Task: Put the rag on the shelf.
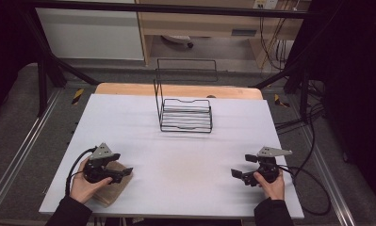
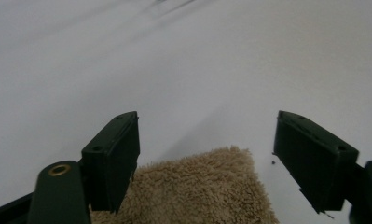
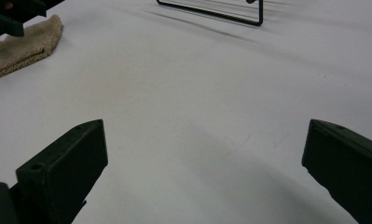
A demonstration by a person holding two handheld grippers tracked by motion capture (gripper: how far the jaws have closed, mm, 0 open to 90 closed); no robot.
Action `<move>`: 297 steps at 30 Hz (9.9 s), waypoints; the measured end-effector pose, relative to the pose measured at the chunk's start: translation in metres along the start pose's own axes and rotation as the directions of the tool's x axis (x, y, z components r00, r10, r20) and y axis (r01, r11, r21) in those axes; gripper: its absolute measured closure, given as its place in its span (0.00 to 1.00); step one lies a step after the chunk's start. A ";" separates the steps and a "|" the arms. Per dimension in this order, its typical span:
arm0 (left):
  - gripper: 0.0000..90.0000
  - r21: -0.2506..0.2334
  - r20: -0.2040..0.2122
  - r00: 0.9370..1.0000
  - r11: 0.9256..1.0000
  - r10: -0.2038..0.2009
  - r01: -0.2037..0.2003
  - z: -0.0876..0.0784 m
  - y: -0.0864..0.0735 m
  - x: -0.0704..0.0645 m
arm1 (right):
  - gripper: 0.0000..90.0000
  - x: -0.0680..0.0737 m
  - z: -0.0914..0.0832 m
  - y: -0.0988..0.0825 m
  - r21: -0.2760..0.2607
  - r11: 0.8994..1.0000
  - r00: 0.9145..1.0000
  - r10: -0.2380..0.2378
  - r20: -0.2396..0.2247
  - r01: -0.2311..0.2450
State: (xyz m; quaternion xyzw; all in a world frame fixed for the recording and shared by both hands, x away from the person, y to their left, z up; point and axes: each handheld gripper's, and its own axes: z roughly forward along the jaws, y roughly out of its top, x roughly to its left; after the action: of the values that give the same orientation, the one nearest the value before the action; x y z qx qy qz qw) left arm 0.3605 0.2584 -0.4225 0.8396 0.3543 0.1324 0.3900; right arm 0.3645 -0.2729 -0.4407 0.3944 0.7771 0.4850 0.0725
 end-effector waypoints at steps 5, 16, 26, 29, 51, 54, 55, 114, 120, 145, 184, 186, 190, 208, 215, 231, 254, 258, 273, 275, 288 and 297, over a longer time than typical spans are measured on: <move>0.39 0.034 0.018 1.000 0.999 0.008 -0.009 0.004 0.001 -0.006 | 0.01 0.000 0.000 0.000 0.006 1.000 1.000 -0.003 -0.001 0.003; 0.65 0.128 0.044 0.997 0.990 0.059 -0.064 0.020 0.003 -0.020 | 0.01 0.000 0.000 0.000 0.011 1.000 1.000 0.000 0.001 0.000; 0.79 0.169 0.024 0.998 0.983 0.064 -0.067 0.025 0.002 -0.017 | 0.01 0.000 0.000 0.000 0.013 1.000 1.000 -0.002 0.003 0.002; 0.83 0.182 0.015 0.998 0.981 0.068 -0.069 0.026 0.002 -0.017 | 0.01 0.000 0.000 0.000 0.013 1.000 1.000 0.000 0.004 0.000; 0.97 0.142 -0.004 0.999 0.989 0.041 -0.040 0.018 0.010 -0.014 | 0.01 0.000 0.000 0.000 0.009 1.000 1.000 -0.002 0.003 0.002; 0.97 0.111 -0.017 1.000 0.994 0.019 -0.017 0.014 0.014 -0.011 | 0.01 -0.001 0.000 0.000 0.008 1.000 1.000 -0.002 0.002 0.002; 0.97 0.100 -0.020 1.000 0.995 0.009 -0.007 0.014 0.015 -0.009 | 0.01 0.000 0.000 0.000 0.008 1.000 1.000 0.000 0.002 0.000; 0.49 0.085 -0.117 0.983 0.984 -0.144 0.154 -0.029 -0.023 0.016 | 0.01 0.009 0.010 0.002 0.040 0.999 0.999 -0.019 0.051 0.017; 0.64 0.084 -0.091 0.985 0.985 -0.145 0.153 -0.032 -0.030 0.014 | 0.01 0.021 0.018 0.009 0.036 0.998 0.998 -0.043 0.047 0.042; 1.00 0.121 -0.078 0.987 0.981 -0.141 0.149 -0.025 -0.042 0.013 | 0.01 0.102 0.092 0.044 0.097 0.982 0.987 -0.158 -0.032 0.160; 1.00 0.094 -0.062 0.987 0.984 -0.148 0.153 -0.032 -0.036 0.006 | 0.08 0.191 0.195 0.067 0.127 0.965 0.970 -0.213 -0.116 0.228; 1.00 0.095 -0.050 0.988 0.984 -0.147 0.152 -0.036 -0.037 0.005 | 0.11 0.195 0.200 0.068 0.129 0.967 0.971 -0.207 -0.117 0.222; 1.00 0.097 -0.050 0.989 0.985 -0.140 0.144 -0.035 -0.037 0.002 | 0.29 0.203 0.211 0.067 0.125 0.965 0.970 -0.217 -0.105 0.229; 0.99 0.025 -0.058 0.982 0.983 -0.178 0.180 -0.041 -0.040 0.014 | 0.82 0.223 0.238 0.058 0.176 0.948 0.961 -0.248 -0.119 0.266; 0.94 -0.017 -0.068 0.979 0.982 -0.190 0.190 -0.043 -0.040 0.016 | 0.97 0.222 0.231 0.065 0.192 0.940 0.957 -0.261 -0.130 0.282; 0.44 -0.043 -0.081 0.975 0.978 -0.205 0.202 -0.037 -0.024 0.030 | 0.98 0.190 0.189 0.078 0.236 0.924 0.953 -0.282 -0.109 0.300; 0.88 0.134 0.052 0.989 0.982 -0.141 0.133 0.022 0.002 0.038 | 0.77 0.153 0.171 0.072 0.162 0.953 0.967 -0.253 -0.043 0.257; 0.90 0.155 0.080 0.987 0.980 -0.137 0.124 0.023 0.000 0.039 | 0.74 0.150 0.176 0.075 0.143 0.973 0.983 -0.181 -0.010 0.181; 0.91 0.139 0.082 0.986 0.981 -0.146 0.133 0.023 -0.003 0.039 | 0.83 0.160 0.185 0.051 0.220 0.970 0.994 -0.106 0.002 0.103; 0.91 0.136 0.080 0.986 0.981 -0.147 0.135 0.023 -0.003 0.039 | 0.84 0.160 0.185 0.051 0.222 0.970 0.995 -0.100 0.004 0.097; 0.97 0.119 0.071 0.981 0.978 -0.179 0.169 0.011 0.001 0.029 | 0.98 0.152 0.177 0.071 0.204 0.977 0.998 -0.063 -0.007 0.063; 0.96 0.101 0.018 0.979 0.974 -0.205 0.202 0.005 -0.006 0.003 | 0.97 0.131 0.197 0.095 0.193 0.967 0.986 -0.164 -0.028 0.167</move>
State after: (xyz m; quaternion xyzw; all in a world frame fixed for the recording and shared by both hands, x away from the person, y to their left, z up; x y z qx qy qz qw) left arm 0.3623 0.2605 -0.4301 0.8189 0.4390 0.0620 0.3646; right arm 0.4250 -0.0254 -0.4306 0.3304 0.8515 0.4013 0.0690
